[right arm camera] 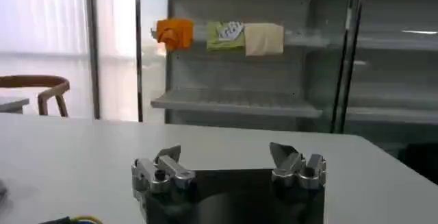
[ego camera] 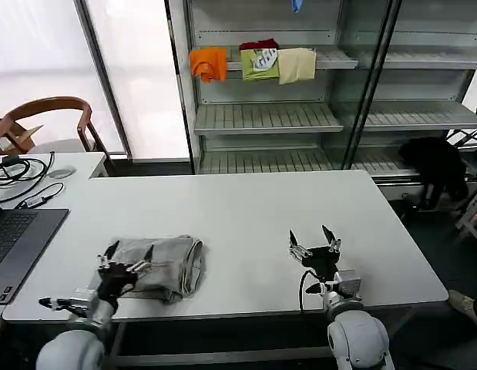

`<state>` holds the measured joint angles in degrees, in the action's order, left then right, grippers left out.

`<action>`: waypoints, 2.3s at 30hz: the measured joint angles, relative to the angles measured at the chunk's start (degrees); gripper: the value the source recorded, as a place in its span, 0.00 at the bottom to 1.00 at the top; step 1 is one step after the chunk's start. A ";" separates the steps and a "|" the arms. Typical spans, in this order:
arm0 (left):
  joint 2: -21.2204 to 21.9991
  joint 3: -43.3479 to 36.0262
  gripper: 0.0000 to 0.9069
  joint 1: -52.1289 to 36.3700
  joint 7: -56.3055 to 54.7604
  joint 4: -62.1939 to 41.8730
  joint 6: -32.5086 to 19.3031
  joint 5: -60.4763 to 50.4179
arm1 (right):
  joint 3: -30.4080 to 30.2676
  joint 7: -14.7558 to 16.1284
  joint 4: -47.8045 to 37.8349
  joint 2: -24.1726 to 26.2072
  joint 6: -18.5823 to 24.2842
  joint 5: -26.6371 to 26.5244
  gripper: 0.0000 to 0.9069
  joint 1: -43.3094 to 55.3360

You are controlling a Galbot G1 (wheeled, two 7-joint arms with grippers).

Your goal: Fold and organize the clothes.

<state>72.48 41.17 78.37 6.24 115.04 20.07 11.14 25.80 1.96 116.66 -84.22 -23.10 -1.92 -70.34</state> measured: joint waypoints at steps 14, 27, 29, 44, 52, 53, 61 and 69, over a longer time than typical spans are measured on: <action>-3.87 5.59 0.64 -2.09 2.94 -10.78 1.67 10.49 | 0.55 0.04 0.07 0.58 -0.16 0.02 1.00 -0.47; -3.41 6.74 0.02 -2.57 4.23 -12.63 5.71 20.45 | 0.17 -0.01 0.33 0.25 -0.05 0.09 1.00 -0.50; -3.21 6.78 0.02 -2.69 4.24 -12.52 6.45 21.53 | 0.22 -0.04 0.44 0.30 -0.01 0.09 1.00 -0.63; -4.43 9.78 0.02 -3.09 5.85 -10.60 3.85 15.27 | 0.26 -0.23 1.34 1.04 0.02 0.07 1.00 -1.27; -13.26 17.50 0.02 -5.30 9.53 -10.32 0.48 3.38 | -0.67 -0.21 0.75 0.50 0.34 0.09 1.00 -0.66; -14.66 18.47 0.02 -5.66 10.03 -10.53 0.31 2.10 | -0.78 -0.18 0.62 0.41 0.40 0.12 1.00 -0.66; -22.36 21.67 0.02 -6.76 12.54 -9.67 -0.36 -6.38 | -1.19 -0.10 -0.89 0.28 1.42 0.25 1.00 -1.23; -16.56 14.06 0.02 -5.89 11.27 -6.82 -2.14 -17.15 | -0.47 -0.24 -2.25 1.08 2.95 0.06 1.00 -2.65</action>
<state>55.92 55.23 72.48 17.51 108.21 17.93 -6.01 25.33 1.72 114.41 -83.14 -20.15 -1.87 -72.99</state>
